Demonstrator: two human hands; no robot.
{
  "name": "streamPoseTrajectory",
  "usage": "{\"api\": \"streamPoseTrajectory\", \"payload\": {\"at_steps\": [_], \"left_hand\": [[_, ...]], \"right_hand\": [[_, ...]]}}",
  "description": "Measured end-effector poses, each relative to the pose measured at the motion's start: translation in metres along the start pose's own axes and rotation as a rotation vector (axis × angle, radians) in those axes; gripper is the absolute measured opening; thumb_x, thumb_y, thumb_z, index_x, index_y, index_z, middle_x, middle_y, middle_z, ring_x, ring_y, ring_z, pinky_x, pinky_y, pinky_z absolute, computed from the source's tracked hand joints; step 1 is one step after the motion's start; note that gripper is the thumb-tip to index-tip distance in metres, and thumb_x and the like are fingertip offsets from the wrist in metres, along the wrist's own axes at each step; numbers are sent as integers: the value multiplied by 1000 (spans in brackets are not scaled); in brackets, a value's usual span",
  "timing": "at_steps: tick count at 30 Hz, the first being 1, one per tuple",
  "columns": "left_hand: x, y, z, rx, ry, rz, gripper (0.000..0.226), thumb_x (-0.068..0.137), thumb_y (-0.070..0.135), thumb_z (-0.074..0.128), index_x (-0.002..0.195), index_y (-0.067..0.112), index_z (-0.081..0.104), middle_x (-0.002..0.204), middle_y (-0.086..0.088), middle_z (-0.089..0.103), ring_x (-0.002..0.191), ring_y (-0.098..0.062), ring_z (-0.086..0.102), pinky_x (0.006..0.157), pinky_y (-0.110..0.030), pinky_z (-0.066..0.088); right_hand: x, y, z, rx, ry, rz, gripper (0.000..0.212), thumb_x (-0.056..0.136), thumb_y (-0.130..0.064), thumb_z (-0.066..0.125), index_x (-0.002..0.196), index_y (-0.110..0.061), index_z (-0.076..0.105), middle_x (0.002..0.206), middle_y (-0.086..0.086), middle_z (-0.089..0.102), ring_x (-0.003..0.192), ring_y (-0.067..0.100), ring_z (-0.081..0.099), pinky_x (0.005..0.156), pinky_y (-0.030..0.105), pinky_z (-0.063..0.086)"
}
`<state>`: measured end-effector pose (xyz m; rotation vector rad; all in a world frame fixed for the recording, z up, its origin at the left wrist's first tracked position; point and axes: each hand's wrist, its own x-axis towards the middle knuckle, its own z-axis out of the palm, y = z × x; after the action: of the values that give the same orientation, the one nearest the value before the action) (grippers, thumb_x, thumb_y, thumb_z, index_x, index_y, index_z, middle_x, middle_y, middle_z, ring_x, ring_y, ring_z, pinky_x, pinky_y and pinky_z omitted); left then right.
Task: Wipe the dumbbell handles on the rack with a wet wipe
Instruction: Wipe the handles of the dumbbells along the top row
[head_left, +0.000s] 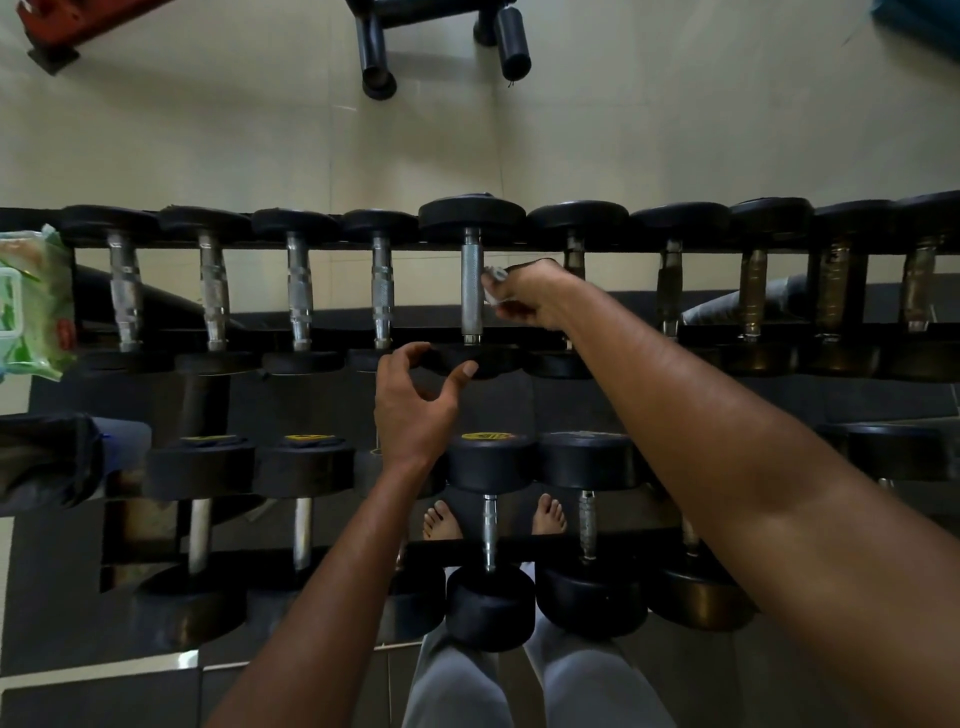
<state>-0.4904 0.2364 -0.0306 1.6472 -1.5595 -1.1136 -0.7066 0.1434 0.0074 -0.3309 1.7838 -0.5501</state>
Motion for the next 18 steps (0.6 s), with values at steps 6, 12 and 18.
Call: {"api": "streamPoseTrajectory", "payload": {"at_steps": [6, 12, 18], "left_hand": [[0, 0, 1, 14, -2, -12, 52, 86, 53, 86, 125, 29, 62, 120, 12, 56, 106, 12, 54, 76, -8, 46], [2, -3, 1, 24, -11, -15, 56, 86, 55, 85, 128, 27, 63, 123, 12, 55, 106, 1, 56, 80, -20, 53], [5, -3, -3, 32, -35, -14, 57, 83, 63, 84, 125, 31, 62, 122, 15, 54, 106, -5, 60, 78, -23, 55]], "right_hand": [[0, 14, 2, -434, 40, -78, 31, 97, -33, 77, 108, -6, 65, 103, 6, 67, 78, 12, 56, 61, 23, 45], [-9, 27, 0, -702, 7, -199, 31, 92, -36, 82, 109, -13, 73, 103, 4, 72, 93, 17, 68, 79, 34, 60], [-24, -31, 2, -868, 177, -743, 17, 93, -43, 78, 100, -28, 78, 94, -13, 71, 84, 8, 64, 74, 28, 50]]}}
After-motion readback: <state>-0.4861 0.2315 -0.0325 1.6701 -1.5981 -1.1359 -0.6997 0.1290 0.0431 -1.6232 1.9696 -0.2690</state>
